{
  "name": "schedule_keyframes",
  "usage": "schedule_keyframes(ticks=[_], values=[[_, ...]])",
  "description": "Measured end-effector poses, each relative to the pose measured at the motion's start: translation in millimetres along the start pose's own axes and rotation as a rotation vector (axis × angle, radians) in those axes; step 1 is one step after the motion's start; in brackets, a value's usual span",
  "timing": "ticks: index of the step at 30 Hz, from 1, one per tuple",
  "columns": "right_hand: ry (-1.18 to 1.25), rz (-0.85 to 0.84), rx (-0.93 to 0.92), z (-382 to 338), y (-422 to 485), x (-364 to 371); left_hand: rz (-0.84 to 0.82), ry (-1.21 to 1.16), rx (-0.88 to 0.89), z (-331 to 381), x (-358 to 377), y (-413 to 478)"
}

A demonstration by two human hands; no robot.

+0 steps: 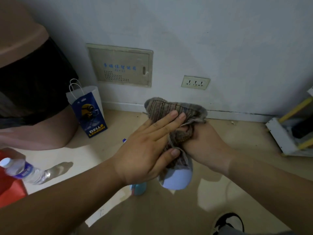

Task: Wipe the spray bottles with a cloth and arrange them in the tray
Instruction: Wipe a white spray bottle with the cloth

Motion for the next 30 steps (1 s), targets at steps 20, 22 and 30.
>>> schedule_keyframes(ticks=[20, 22, 30], values=[[0.407, -0.034, 0.352, 37, 0, -17, 0.457, -0.771, -1.135, -52, 0, -43], [0.473, -0.064, 0.379, 36, -1, -11, 0.453, -0.932, -1.168, -38, 4, -37], [0.752, -0.140, 0.353, 20, -7, 4, 0.133, -1.191, -0.908, -5, 29, -16]])
Point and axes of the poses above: each hand's wrist, its own y-axis towards the middle knuckle, its own x-axis out of the palm, z = x × y, the point moved 6 cm from there along y, towards the middle knuckle, and after that the axes turned 8 degrees about x, right-handed, at the moved point
